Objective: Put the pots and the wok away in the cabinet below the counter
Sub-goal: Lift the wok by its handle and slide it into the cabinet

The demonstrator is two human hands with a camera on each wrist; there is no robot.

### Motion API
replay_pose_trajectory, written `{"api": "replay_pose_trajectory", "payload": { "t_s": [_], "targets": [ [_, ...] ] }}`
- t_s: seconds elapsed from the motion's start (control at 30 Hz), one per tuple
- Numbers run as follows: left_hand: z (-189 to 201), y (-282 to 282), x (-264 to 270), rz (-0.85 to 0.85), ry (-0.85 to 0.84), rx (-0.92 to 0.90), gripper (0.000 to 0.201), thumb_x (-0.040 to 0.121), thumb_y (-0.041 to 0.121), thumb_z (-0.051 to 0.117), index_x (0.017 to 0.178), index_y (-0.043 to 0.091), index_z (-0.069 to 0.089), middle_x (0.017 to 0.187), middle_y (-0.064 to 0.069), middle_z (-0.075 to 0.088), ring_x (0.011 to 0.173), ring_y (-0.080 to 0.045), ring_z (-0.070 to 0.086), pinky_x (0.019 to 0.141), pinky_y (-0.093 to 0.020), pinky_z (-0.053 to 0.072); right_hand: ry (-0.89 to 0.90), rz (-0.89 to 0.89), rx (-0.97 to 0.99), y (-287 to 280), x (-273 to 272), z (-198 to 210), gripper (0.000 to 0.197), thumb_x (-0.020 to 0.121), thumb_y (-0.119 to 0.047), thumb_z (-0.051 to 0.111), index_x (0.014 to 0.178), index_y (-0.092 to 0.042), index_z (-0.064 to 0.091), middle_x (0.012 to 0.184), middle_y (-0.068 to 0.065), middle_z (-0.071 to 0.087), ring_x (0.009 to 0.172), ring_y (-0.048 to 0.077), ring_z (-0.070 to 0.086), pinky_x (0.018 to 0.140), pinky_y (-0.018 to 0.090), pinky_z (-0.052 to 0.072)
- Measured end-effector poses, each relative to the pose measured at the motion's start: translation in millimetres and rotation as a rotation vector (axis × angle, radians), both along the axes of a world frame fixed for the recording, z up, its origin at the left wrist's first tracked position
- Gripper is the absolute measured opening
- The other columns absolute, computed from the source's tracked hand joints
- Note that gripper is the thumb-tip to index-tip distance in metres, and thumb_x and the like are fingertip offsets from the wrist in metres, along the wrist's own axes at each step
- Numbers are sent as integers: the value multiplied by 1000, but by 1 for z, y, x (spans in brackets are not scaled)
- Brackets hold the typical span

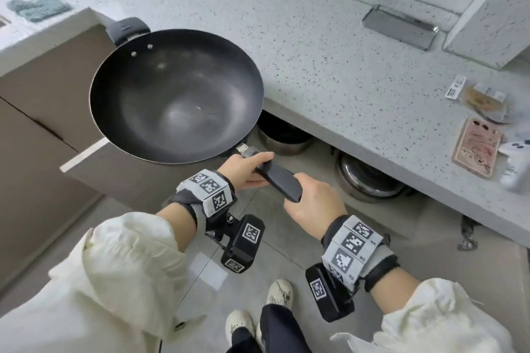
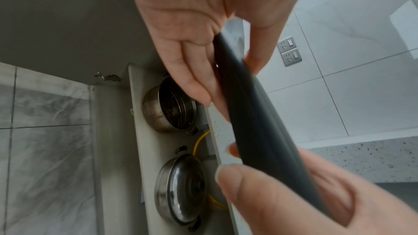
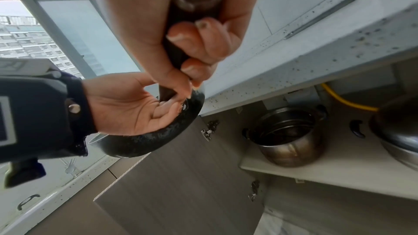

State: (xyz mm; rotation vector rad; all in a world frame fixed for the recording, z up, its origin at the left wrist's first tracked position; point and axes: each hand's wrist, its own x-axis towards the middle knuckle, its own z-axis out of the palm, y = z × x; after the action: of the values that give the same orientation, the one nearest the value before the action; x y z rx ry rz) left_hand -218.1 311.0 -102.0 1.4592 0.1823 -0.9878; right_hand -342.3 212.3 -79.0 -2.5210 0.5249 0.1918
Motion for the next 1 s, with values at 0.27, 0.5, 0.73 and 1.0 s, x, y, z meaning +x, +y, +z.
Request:
{"api": "replay_pose_trajectory", "payload": {
  "t_s": [0.27, 0.5, 0.73, 1.0],
  "targets": [
    [-18, 8, -62, -46, 35, 8, 19, 81, 20, 65, 86, 5, 55, 84, -11, 65, 56, -11, 69, 60, -24, 59, 58, -47, 15, 8, -65, -12, 28, 79, -24, 53, 105, -14, 54, 88, 10, 68, 87, 36, 61, 72, 34, 45],
    [-47, -18, -109, -32, 116, 3, 16, 82, 19, 64, 81, 8, 53, 82, -7, 61, 74, -18, 63, 59, -25, 58, 123, -27, -28, -18, -107, -31, 25, 80, -24, 52, 102, -13, 54, 78, 6, 61, 75, 33, 54, 68, 34, 44],
    [-107, -45, -147, -35, 159, 64, 14, 81, 23, 64, 82, 13, 54, 86, -6, 62, 72, -17, 64, 60, -22, 58, 224, -21, 13, -48, -140, -86, 12, 78, -22, 52, 88, -16, 48, 76, 6, 54, 73, 32, 46, 63, 31, 33],
    [-210, -72, -158, -2, 290, 101, 17, 80, 22, 66, 81, 10, 54, 83, -8, 62, 67, -17, 66, 55, -23, 59, 318, -18, 88, -76, -145, -181, 21, 79, -23, 54, 97, -11, 54, 90, 14, 66, 88, 37, 60, 68, 34, 41]
  ]
}}
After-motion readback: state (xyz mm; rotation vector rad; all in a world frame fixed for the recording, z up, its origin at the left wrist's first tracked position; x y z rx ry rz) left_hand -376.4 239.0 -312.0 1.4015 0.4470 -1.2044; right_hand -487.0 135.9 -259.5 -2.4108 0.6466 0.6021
